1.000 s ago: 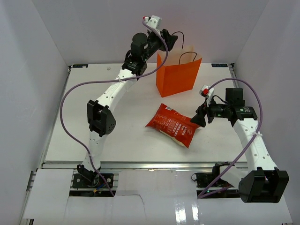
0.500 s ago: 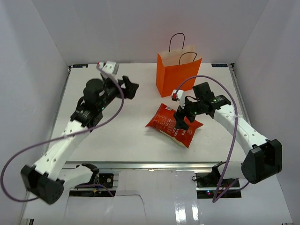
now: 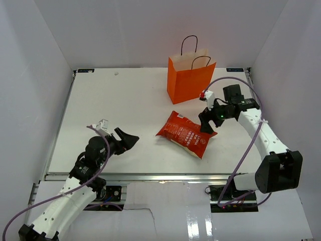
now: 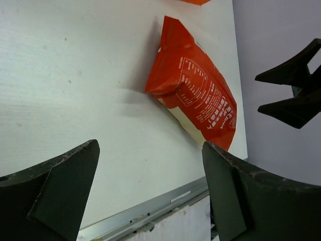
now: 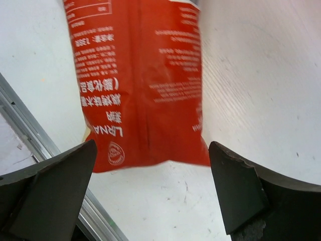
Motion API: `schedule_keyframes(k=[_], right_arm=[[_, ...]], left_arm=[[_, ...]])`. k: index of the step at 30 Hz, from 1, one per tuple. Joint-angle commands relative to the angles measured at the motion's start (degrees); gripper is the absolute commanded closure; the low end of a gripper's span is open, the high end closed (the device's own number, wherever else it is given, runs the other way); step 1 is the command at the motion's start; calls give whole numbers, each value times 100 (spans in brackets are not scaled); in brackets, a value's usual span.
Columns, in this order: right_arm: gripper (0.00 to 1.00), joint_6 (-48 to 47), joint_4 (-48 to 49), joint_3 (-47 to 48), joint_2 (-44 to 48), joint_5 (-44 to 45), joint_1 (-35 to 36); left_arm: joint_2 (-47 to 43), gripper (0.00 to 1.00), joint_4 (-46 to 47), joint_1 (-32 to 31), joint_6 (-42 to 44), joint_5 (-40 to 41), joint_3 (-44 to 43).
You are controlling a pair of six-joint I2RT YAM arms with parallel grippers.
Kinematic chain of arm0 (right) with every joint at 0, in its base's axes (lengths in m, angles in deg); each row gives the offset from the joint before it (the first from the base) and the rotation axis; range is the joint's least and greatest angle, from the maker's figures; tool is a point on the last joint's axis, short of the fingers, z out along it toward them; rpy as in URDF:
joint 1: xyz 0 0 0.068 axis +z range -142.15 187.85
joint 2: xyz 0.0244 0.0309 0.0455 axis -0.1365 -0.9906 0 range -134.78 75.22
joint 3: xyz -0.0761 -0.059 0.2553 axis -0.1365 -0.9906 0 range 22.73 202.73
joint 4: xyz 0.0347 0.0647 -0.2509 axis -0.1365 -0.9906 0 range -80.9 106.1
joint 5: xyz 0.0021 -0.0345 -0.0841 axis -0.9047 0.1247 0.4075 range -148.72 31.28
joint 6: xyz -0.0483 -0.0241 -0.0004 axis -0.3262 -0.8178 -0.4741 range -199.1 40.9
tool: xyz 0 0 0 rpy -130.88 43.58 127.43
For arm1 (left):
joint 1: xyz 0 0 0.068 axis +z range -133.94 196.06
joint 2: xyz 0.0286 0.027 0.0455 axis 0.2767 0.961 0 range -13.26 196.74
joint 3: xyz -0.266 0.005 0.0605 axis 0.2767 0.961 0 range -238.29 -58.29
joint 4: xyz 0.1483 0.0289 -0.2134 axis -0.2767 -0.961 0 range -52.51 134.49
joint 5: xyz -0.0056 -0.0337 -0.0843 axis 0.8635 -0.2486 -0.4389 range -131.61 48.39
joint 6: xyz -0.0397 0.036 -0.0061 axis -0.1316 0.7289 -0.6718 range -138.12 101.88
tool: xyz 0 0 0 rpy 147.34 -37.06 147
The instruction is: Place the snacks into the paper bag
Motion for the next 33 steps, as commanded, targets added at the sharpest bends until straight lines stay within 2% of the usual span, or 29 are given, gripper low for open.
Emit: schedule_keyframes(k=[1,7,12,17,21,27,33], right_arm=[[2,111,-440,-165,355,-806,-674],[0,911,-529,-719,522,-814,-1536],[9,1158,-529,-799,593,-1699,-1871],[12,1000,-696,-720,452,-2002,-1863],[16,1201,-608,-711,137,-1521,-1749],[19,1632,-652,-544,-391,-983,-1214],[19,1826,-845,-316,-901,-947,-1046]], left_arm=[[364,6,564,26,-724,-406,157],[1552,6,1065,26,-162,-1039,-54],[2001,6,1505,26,-73,-1286,-54],[1923,6,1584,26,-108,-1303,60],[1703,6,1558,26,-178,-1251,209],[1405,6,1496,26,-302,-1137,385],[1246,6,1426,26,-363,-1023,456]])
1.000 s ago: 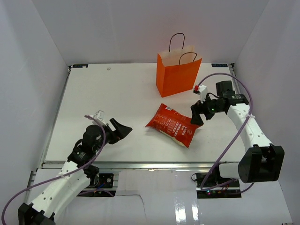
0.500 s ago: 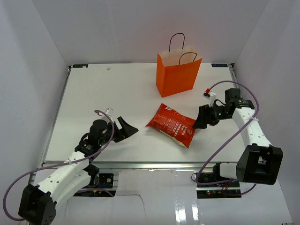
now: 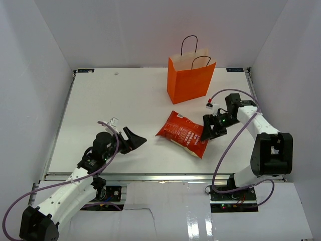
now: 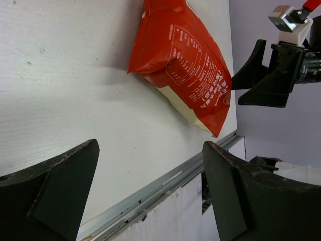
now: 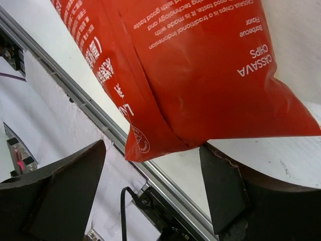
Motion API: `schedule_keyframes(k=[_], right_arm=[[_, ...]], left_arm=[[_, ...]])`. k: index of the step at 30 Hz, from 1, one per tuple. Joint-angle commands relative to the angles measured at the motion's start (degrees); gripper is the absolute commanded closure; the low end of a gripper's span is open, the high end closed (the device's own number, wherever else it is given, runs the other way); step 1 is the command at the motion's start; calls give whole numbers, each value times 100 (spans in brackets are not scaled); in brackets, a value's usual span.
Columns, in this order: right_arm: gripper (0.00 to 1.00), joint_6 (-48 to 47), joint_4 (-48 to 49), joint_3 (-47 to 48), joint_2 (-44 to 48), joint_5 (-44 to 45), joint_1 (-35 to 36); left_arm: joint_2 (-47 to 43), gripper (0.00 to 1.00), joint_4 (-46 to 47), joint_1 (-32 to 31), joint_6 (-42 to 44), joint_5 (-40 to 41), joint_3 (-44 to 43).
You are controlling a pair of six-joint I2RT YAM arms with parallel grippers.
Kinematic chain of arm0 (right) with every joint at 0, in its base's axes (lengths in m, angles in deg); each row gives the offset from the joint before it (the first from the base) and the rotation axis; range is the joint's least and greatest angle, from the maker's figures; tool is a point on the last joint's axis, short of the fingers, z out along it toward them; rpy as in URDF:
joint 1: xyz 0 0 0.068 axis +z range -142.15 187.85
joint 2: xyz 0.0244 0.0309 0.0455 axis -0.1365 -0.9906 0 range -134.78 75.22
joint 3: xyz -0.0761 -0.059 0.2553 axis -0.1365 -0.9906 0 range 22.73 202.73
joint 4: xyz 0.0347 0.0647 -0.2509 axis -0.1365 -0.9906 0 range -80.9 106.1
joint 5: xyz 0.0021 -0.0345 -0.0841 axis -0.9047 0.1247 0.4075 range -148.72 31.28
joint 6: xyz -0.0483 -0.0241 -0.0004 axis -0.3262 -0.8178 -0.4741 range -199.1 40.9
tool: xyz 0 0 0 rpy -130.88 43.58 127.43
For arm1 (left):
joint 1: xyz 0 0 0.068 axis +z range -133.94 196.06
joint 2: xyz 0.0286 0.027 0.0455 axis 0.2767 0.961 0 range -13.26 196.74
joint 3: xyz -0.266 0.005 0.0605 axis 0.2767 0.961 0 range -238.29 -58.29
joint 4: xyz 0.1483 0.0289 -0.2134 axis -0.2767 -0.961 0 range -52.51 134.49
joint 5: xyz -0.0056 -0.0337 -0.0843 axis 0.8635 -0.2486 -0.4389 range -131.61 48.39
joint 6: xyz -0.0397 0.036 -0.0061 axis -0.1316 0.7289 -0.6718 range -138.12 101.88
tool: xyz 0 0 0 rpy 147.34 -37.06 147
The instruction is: Place the snacks into the paper bag
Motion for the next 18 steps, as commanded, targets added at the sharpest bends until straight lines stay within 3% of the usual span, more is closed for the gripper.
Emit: schedule_keyframes(k=[1,6,8,18], right_arm=[[19,220,-161,327,-213,105,93],[22,448,-74,274,-538,44,234],[29,509,-47,248,-643,-18,278],[30,632,234,63,-679,-53,287]], left_arm=[[-96,6,1,17,-59,110,58],[-87,6,-8,17,-51,119,58],[-87,6,-8,17,-51,127,40],[89,6,115,17,-24,84,-56]])
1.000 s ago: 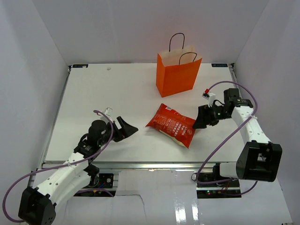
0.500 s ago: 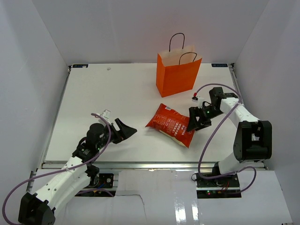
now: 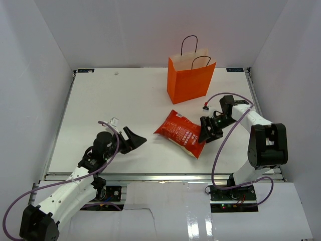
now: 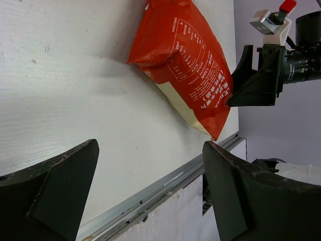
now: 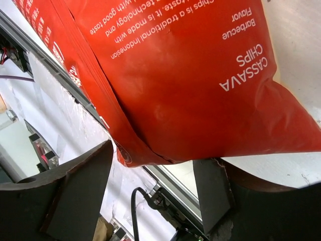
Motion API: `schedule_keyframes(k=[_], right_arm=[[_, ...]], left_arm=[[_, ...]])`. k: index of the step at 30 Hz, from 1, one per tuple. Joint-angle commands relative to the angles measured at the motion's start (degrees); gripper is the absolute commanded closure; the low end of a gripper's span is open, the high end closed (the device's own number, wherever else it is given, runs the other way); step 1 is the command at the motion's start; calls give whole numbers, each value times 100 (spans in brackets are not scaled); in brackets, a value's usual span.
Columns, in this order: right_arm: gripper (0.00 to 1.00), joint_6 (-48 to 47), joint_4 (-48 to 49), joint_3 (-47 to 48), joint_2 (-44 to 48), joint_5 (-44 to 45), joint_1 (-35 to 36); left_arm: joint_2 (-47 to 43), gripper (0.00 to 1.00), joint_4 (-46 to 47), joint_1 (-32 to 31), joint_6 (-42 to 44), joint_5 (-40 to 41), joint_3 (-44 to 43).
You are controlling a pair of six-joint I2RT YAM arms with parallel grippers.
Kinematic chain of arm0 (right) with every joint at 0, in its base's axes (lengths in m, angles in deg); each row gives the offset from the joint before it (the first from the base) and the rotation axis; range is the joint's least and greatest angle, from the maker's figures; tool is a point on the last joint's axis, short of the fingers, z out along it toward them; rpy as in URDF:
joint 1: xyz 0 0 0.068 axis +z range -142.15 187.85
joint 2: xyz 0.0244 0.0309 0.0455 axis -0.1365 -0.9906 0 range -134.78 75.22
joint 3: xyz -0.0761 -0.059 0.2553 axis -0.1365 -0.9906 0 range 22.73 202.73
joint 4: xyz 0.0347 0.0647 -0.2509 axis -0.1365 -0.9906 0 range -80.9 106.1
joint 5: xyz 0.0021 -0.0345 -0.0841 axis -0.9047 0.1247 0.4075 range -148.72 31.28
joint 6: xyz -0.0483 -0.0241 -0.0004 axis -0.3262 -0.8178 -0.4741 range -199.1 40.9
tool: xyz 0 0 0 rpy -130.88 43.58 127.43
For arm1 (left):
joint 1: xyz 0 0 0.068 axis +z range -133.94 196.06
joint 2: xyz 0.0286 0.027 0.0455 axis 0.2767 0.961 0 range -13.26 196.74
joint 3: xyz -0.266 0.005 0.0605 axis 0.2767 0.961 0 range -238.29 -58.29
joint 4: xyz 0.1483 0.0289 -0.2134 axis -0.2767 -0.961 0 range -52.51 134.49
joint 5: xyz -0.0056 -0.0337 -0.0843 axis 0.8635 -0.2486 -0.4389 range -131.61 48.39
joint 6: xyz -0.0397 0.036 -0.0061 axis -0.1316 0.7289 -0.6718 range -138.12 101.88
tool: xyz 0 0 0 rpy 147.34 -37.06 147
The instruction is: Place the snacks into the paper bag
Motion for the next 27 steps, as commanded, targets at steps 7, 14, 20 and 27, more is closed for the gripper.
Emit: schedule_keyframes(k=[7,14,20,27], right_arm=[[30,360,373,171,-76,91,22],[30,458,645,321,-182,382,22],[53,519,979,224,-261,523,22],[80,238,1208,136,-139,453,14]], left_arm=[[6,5,82,17,61,22,-74],[-65,5,38,17,44,49,-56],[-74,5,38,17,17,66,-39],[58,5,152,17,44,49,-39]])
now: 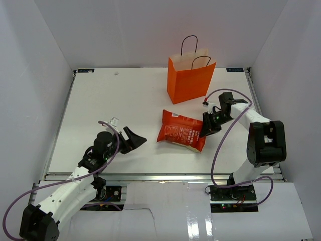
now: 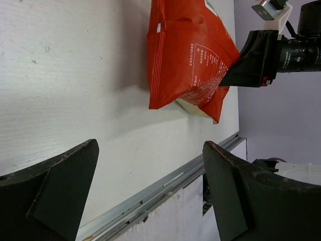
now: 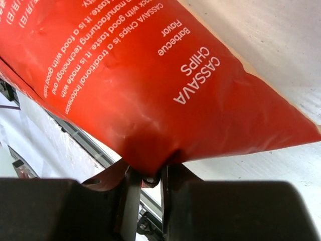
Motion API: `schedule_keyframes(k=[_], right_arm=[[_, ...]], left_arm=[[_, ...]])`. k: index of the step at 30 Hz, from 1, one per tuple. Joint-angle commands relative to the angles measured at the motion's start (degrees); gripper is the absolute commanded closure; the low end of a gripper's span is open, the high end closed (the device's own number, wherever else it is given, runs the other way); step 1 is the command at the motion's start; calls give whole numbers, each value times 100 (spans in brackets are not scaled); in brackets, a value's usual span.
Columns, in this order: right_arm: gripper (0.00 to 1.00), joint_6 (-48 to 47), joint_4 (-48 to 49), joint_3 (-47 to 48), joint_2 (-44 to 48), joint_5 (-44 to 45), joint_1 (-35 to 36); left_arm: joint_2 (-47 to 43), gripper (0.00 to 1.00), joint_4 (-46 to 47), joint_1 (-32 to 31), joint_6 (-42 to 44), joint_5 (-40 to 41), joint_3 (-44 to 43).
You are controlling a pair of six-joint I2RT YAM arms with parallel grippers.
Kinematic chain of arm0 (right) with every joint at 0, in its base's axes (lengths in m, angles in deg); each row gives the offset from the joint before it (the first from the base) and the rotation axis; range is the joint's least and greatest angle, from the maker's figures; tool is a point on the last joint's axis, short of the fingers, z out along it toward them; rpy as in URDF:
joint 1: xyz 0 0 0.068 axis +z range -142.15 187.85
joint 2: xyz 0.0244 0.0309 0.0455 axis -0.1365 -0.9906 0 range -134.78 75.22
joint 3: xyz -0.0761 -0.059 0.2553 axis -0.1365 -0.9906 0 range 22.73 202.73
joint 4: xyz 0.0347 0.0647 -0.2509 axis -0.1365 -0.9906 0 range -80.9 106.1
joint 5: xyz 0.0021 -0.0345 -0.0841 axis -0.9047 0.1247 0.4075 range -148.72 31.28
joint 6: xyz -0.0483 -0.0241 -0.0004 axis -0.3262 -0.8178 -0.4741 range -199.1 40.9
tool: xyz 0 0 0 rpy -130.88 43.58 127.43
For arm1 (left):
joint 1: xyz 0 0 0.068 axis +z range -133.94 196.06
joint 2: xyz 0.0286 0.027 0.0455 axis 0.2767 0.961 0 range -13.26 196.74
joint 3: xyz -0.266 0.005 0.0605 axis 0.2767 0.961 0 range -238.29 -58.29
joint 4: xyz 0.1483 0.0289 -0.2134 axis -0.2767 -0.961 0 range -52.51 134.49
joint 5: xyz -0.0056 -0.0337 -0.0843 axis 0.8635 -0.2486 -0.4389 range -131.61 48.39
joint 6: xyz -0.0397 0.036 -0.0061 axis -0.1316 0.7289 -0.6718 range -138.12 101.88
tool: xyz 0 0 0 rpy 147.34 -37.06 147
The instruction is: Place the snacks into the paper bag
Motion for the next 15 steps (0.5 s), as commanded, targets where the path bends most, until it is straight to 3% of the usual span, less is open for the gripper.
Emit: schedule_keyframes(k=[1,3,7,15], right_arm=[[80,-382,308,44,111,85,0],[92,-1326,55,79,287,-519,-52],[92,-2832,-272,10,743,-1233,-114],[92,-4233,-896,220,1579,-1673,-114]], left_arm=[[62,5,185,17,48,27,-39],[106,5,238,17,57,18,-39],[115,5,291,17,144,18,-39],[115,5,588,17,259,62,40]])
